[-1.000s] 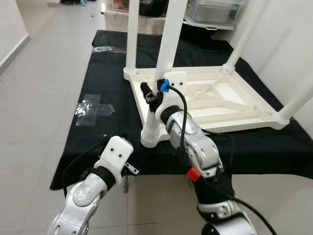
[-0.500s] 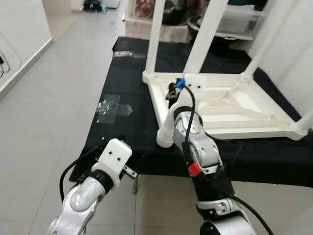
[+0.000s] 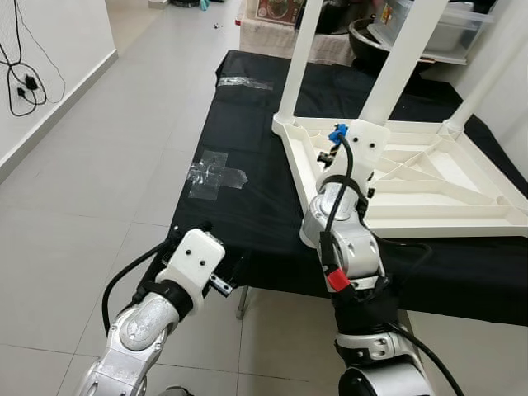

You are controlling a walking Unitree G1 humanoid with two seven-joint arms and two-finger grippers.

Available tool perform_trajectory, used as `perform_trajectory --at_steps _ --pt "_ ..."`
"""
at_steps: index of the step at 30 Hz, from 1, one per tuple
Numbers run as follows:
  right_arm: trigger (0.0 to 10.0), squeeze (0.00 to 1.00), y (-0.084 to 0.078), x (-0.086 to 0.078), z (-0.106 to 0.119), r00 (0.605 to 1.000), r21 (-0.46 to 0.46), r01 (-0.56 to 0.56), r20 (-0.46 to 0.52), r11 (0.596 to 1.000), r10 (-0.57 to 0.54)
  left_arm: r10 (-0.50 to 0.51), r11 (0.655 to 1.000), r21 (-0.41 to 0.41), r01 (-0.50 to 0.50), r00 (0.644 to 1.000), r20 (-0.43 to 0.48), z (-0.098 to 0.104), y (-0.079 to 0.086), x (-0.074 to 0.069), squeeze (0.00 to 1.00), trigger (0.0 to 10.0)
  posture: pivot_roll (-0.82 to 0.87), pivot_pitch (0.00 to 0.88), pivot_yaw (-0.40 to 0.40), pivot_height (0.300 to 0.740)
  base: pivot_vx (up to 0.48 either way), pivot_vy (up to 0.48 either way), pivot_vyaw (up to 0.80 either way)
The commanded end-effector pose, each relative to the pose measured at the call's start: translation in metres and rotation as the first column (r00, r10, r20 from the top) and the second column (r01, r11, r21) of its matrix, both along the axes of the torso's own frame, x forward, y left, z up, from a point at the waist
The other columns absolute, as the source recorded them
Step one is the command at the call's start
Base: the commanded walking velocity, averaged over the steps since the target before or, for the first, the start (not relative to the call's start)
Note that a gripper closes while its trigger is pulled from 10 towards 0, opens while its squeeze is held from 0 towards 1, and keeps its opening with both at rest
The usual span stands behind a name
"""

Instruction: Building children table

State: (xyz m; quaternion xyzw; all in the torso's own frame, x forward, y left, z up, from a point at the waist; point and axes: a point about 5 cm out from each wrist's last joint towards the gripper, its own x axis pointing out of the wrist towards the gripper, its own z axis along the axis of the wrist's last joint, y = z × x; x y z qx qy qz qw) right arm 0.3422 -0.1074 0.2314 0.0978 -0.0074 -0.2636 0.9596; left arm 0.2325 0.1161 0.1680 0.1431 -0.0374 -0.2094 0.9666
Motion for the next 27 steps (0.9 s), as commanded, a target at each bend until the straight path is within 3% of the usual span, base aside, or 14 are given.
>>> perform_trajectory --at_steps 1,6,9,13,15,16,17,19,20,21,22,23,24,27 --pt "10.0 0.00 0.043 -0.014 -0.048 0.966 0.229 -0.027 -0.244 0.973 0.084 -0.013 1.000 0.003 0.013 1.000 -0.005 0.000 -0.004 -0.001 0.00 10.0 0.11 0.169 -0.116 0.740 0.000 0.000 0.00" --pt "10.0 0.00 0.035 -0.008 -0.036 0.980 0.221 -0.056 -0.172 0.974 0.096 -0.009 1.000 0.000 0.009 1.000 -0.008 -0.001 -0.004 -0.001 0.00 10.0 0.12 0.166 -0.118 0.740 0.000 0.000 0.00" --pt "10.0 0.00 0.035 -0.002 -0.002 0.985 0.189 -0.170 0.012 0.967 0.171 -0.009 1.000 0.007 0.009 1.000 -0.008 -0.001 -0.002 -0.001 0.00 10.0 0.11 0.166 -0.115 0.740 0.000 0.000 0.00" --pt "10.0 0.00 0.038 0.000 0.025 0.965 0.144 -0.243 0.138 0.959 0.224 -0.009 1.000 0.012 0.009 1.000 -0.009 -0.002 -0.002 -0.001 0.00 10.0 0.11 0.166 -0.117 0.740 0.000 0.000 0.00" --pt "10.0 0.00 0.041 0.000 0.047 0.924 0.104 -0.324 0.248 0.940 0.291 -0.009 1.000 0.011 0.009 1.000 -0.008 -0.001 -0.002 0.000 0.00 10.0 0.11 0.161 -0.117 0.740 0.000 0.000 0.00" --pt "10.0 0.00 0.041 0.000 0.047 0.924 0.104 -0.324 0.248 0.940 0.291 -0.009 1.000 0.011 0.009 1.000 -0.008 -0.001 -0.002 0.000 0.00 10.0 0.11 0.161 -0.117 0.740 0.000 0.000 0.00" --pt "10.0 0.00 0.043 -0.001 0.059 0.890 0.083 -0.373 0.312 0.924 0.331 -0.009 1.000 0.010 0.009 1.000 -0.007 -0.001 -0.002 0.000 0.00 10.0 0.11 0.162 -0.116 0.740 0.000 0.000 0.00" --pt "10.0 0.00 0.043 -0.001 0.059 0.890 0.083 -0.373 0.312 0.924 0.331 -0.009 1.000 0.010 0.009 1.000 -0.007 -0.001 -0.002 0.000 0.00 10.0 0.11 0.162 -0.116 0.740 0.000 0.000 0.00" --pt "10.0 0.00 0.043 0.000 0.080 0.811 0.048 -0.480 0.406 0.876 0.421 -0.010 1.000 0.001 0.010 1.000 -0.005 0.002 -0.003 0.001 0.00 10.0 0.12 0.152 -0.116 0.740 0.000 0.000 0.00" --pt "10.0 0.00 0.042 0.000 0.089 0.768 0.030 -0.530 0.442 0.848 0.464 -0.012 1.000 -0.005 0.012 1.000 -0.003 0.003 -0.003 0.002 0.00 10.0 0.12 0.152 -0.116 0.740 0.000 0.000 0.00" --pt "10.0 0.00 0.041 0.000 0.094 0.743 0.020 -0.557 0.459 0.830 0.488 -0.013 1.000 -0.009 0.013 1.000 -0.002 0.004 -0.003 0.002 0.00 10.0 0.12 0.152 -0.116 0.740 0.000 0.000 0.00" --pt "10.0 0.00 0.041 0.000 0.094 0.743 0.020 -0.557 0.459 0.830 0.488 -0.013 1.000 -0.009 0.013 1.000 -0.002 0.004 -0.003 0.002 0.00 10.0 0.12 0.152 -0.116 0.740 0.000 0.000 0.00" --pt "10.0 0.00 0.038 -0.001 0.100 0.703 0.015 -0.601 0.485 0.799 0.520 -0.011 1.000 -0.007 0.011 1.000 0.000 0.005 -0.001 0.004 0.00 10.0 0.11 0.142 -0.115 0.740 0.000 0.000 0.00" --pt "10.0 0.00 0.036 -0.003 0.103 0.666 0.003 -0.642 0.497 0.767 0.556 0.000 1.000 -0.008 0.000 1.000 0.013 0.007 0.002 0.009 0.00 10.0 0.11 0.136 -0.111 0.740 0.000 0.000 0.00"
